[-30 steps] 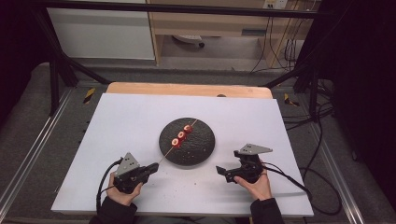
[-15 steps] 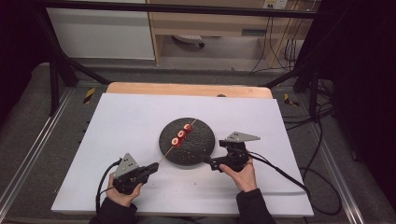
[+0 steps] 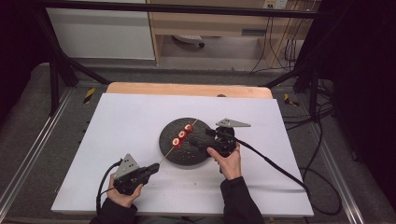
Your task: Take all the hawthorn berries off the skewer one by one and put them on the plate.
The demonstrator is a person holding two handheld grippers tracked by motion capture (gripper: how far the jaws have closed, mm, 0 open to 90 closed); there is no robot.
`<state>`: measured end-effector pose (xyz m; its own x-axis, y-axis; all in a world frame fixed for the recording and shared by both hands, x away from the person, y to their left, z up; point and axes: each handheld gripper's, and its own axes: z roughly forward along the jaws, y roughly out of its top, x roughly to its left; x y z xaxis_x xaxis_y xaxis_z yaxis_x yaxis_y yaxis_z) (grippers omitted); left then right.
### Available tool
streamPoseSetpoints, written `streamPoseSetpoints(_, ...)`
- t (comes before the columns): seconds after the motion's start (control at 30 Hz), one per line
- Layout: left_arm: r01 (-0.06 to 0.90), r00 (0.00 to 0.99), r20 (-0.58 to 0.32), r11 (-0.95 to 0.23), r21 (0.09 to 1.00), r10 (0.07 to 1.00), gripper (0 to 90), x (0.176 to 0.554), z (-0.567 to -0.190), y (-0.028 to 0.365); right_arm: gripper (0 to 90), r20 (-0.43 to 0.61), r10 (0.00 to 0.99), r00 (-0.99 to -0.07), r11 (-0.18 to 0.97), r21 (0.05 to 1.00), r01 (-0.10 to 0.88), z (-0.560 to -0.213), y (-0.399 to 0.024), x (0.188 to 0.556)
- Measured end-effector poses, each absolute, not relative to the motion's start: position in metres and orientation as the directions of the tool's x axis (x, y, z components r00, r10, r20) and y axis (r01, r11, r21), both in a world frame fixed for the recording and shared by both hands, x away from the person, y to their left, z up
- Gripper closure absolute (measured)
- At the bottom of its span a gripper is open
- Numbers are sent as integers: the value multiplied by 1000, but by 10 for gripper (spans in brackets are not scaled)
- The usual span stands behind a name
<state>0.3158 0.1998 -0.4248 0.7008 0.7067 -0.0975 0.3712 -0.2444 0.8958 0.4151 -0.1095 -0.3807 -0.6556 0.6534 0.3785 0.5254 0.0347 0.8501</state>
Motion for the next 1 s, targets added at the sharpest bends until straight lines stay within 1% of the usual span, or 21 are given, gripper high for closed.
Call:
streamPoseSetpoints(0.03, 371, 700, -98, -242, 897, 708, 882, 316, -425, 200, 128, 379, 653, -656, 35, 850, 525, -381, -110, 415)
streamPoseSetpoints(0.2, 371, 699, -99, -241, 897, 708, 882, 315, -425, 200, 196, 413, 647, -640, -5, 843, 539, -380, -101, 424)
streamPoseSetpoints(0.33, 369, 702, -96, -245, 897, 705, 882, 315, -426, 198, 273, 448, 637, -627, -48, 835, 548, -379, -99, 430)
streamPoseSetpoints(0.37, 369, 702, -96, -245, 897, 705, 882, 315, -426, 198, 273, 448, 637, -627, -48, 835, 548, -379, -99, 430)
streamPoseSetpoints(0.4, 367, 703, -95, -246, 897, 705, 882, 314, -426, 198, 315, 463, 636, -617, -66, 830, 554, -379, -98, 432)
streamPoseSetpoints(0.63, 366, 704, -95, -246, 897, 703, 882, 314, -426, 197, 485, 500, 627, -597, -97, 811, 577, -382, -98, 439)
streamPoseSetpoints(0.67, 366, 705, -94, -246, 898, 703, 882, 314, -426, 197, 505, 507, 621, -597, -101, 808, 581, -382, -98, 440)
streamPoseSetpoints(0.7, 366, 705, -94, -246, 898, 703, 882, 314, -426, 197, 505, 507, 621, -597, -101, 808, 581, -382, -98, 440)
streamPoseSetpoints(0.73, 365, 704, -94, -246, 898, 704, 882, 314, -426, 197, 542, 527, 612, -590, -110, 796, 596, -383, -97, 441)
streamPoseSetpoints(0.77, 366, 704, -94, -246, 898, 704, 882, 314, -426, 197, 559, 534, 606, -589, -112, 791, 601, -383, -97, 441)
streamPoseSetpoints(0.83, 366, 704, -94, -246, 898, 704, 882, 314, -426, 197, 569, 539, 601, -590, -112, 788, 606, -384, -97, 442)
streamPoseSetpoints(0.87, 366, 704, -94, -246, 897, 705, 882, 314, -426, 197, 604, 547, 593, -591, -107, 781, 615, -385, -96, 442)
streamPoseSetpoints(0.9, 366, 704, -94, -246, 897, 705, 882, 314, -426, 197, 616, 552, 591, -588, -107, 776, 621, -385, -96, 442)
streamPoseSetpoints(1.0, 365, 704, -93, -246, 898, 704, 882, 314, -427, 196, 628, 560, 585, -586, -107, 770, 629, -385, -96, 442)
